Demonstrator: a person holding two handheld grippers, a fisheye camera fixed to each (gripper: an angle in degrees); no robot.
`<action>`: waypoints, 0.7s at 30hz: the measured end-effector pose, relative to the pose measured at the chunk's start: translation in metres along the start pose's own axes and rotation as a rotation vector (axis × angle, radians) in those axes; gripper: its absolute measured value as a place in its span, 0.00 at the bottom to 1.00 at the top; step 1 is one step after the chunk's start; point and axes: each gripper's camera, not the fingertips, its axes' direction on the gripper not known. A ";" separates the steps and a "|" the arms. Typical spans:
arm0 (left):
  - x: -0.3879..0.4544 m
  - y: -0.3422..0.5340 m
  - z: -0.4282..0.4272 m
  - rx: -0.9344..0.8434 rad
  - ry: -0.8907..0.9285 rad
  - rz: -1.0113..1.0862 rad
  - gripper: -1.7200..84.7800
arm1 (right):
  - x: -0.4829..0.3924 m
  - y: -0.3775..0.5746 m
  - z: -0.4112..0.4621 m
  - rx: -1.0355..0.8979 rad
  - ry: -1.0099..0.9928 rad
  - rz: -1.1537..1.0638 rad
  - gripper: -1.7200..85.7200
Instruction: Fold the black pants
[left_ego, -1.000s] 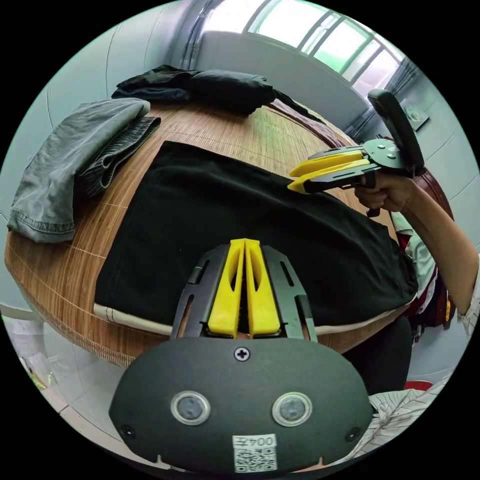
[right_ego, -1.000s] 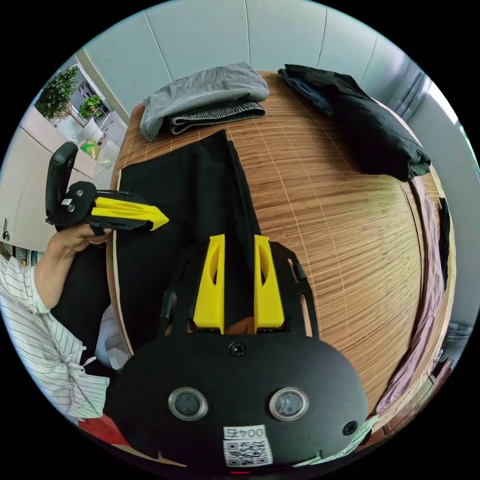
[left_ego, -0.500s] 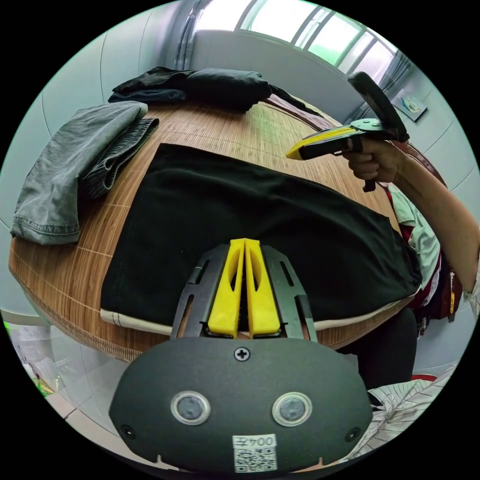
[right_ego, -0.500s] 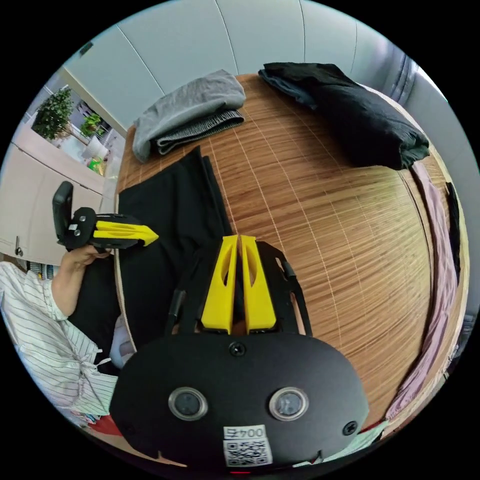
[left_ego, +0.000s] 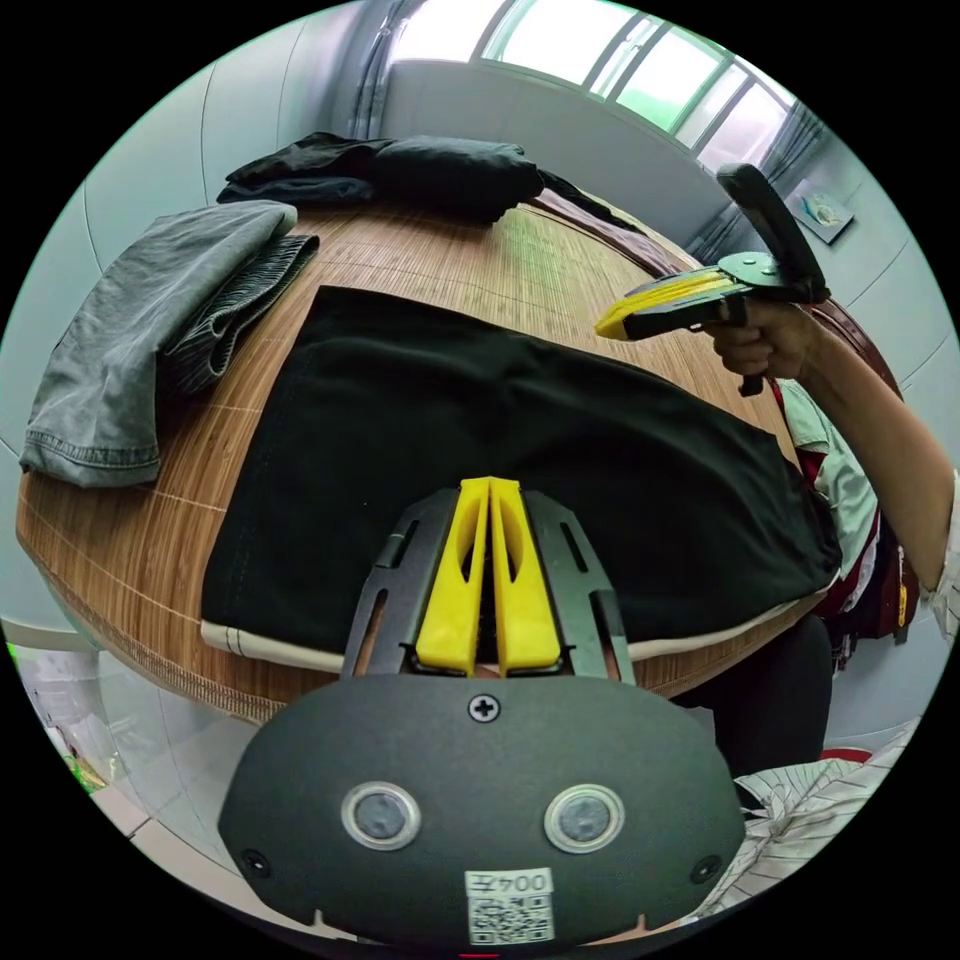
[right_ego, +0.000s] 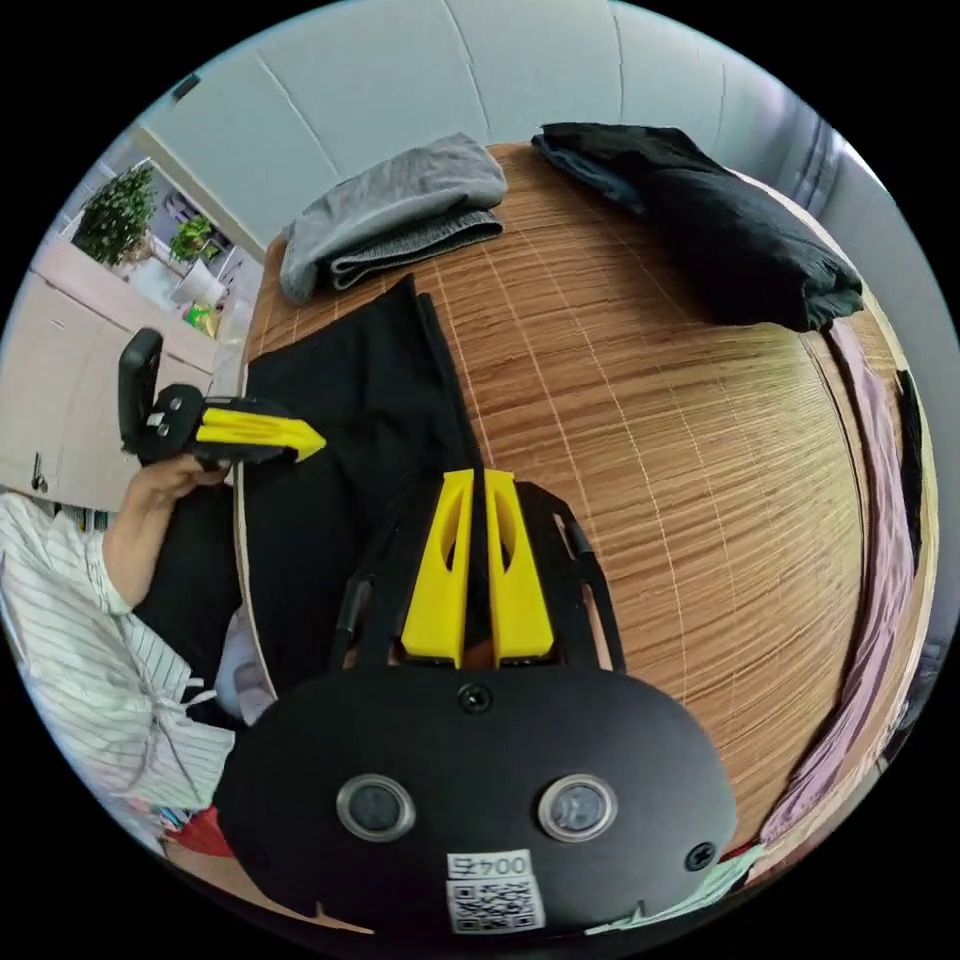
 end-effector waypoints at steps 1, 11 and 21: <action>0.000 0.000 -0.001 0.000 0.000 0.001 0.03 | -0.001 0.011 0.003 -0.047 -0.114 -0.045 0.06; 0.004 0.008 -0.012 0.006 -0.006 -0.007 0.03 | 0.046 0.100 -0.039 0.049 -0.028 0.168 0.03; 0.007 0.019 -0.027 0.009 -0.026 -0.007 0.03 | 0.056 0.210 -0.061 0.123 0.066 0.399 0.04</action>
